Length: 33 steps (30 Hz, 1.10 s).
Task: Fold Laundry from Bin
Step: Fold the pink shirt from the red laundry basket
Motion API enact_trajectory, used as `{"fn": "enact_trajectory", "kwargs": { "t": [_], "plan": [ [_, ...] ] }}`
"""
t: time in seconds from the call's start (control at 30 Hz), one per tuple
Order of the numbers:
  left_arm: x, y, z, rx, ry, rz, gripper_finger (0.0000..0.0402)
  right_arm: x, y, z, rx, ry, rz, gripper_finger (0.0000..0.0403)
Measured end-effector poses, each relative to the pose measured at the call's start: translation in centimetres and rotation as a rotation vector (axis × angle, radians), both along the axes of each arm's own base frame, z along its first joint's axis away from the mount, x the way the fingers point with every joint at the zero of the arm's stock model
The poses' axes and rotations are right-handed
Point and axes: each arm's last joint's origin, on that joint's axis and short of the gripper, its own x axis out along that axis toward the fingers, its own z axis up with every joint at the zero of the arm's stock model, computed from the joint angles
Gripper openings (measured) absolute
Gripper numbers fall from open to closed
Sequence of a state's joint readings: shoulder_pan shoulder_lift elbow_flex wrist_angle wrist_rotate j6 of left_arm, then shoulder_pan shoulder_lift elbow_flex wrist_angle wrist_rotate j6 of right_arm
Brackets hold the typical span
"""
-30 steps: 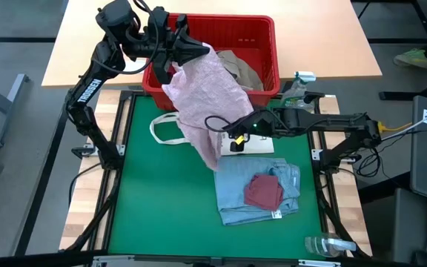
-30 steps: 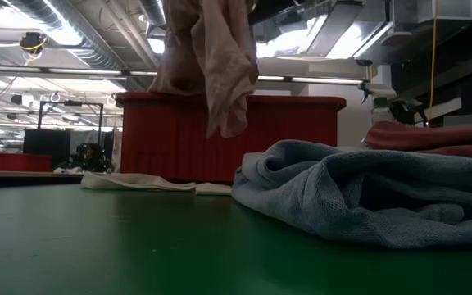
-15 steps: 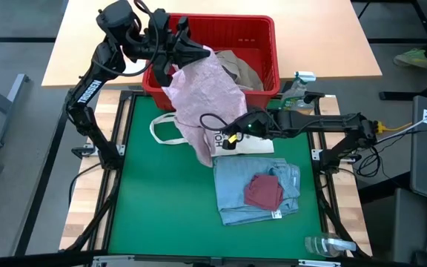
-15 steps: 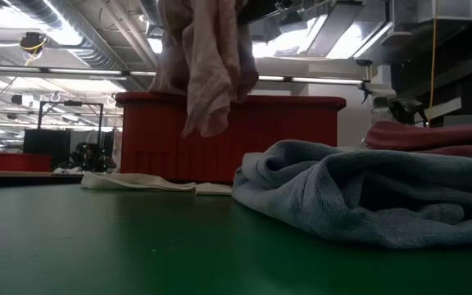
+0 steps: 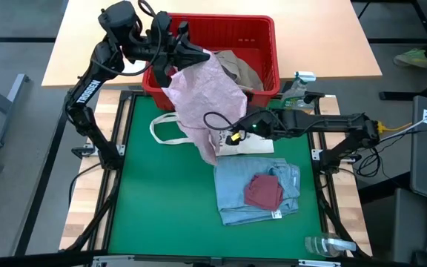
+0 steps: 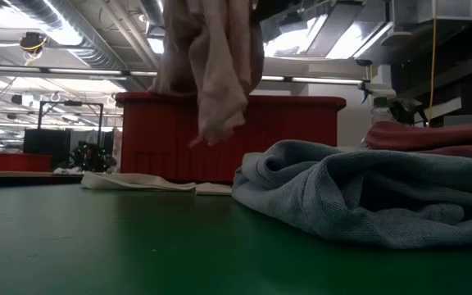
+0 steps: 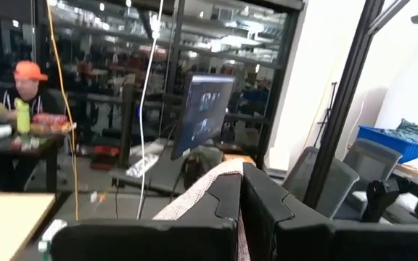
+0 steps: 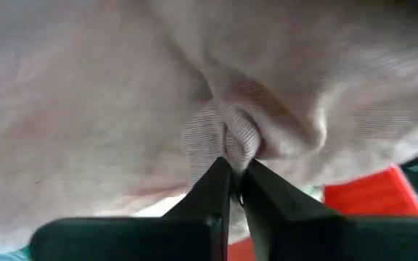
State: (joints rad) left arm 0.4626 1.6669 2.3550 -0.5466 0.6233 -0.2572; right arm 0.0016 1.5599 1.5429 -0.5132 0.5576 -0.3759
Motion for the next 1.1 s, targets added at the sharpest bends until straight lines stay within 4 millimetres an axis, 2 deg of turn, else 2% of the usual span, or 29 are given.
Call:
{"fn": "enact_trajectory", "kwargs": {
  "t": [0.13,0.23,0.37,0.5,0.67,0.9,1.1],
  "plan": [
    [-0.8,0.3,-0.2,-0.020,0.047,0.024,0.0000,-2.0,0.3,1.1,-0.029,0.031,-0.034,0.0011],
    [-1.7,0.6,-0.3,-0.008,0.071,0.053,0.0000,-3.7,0.2,2.3,-0.030,0.012,-0.042,0.0009],
    [-3.1,0.6,-0.5,0.040,0.121,0.096,0.0000,-6.0,0.2,4.4,-0.011,-0.072,-0.052,0.0018],
    [-4.4,0.1,-0.9,0.080,0.193,0.127,0.0000,-8.7,0.1,6.4,-0.007,-0.156,-0.050,0.0009],
    [-6.2,-1.2,-0.8,0.108,0.238,0.124,0.0000,-12.3,0.2,9.2,0.011,-0.316,-0.031,0.0009],
    [-8.5,-3.7,-0.2,0.130,0.231,0.072,0.0000,-16.3,0.9,12.5,0.125,-0.570,0.248,0.0006],
    [-10.5,-6.4,-0.1,0.096,0.264,-0.016,0.0000,-17.6,1.5,13.4,0.275,-0.654,0.475,0.0008]
  ]
}}
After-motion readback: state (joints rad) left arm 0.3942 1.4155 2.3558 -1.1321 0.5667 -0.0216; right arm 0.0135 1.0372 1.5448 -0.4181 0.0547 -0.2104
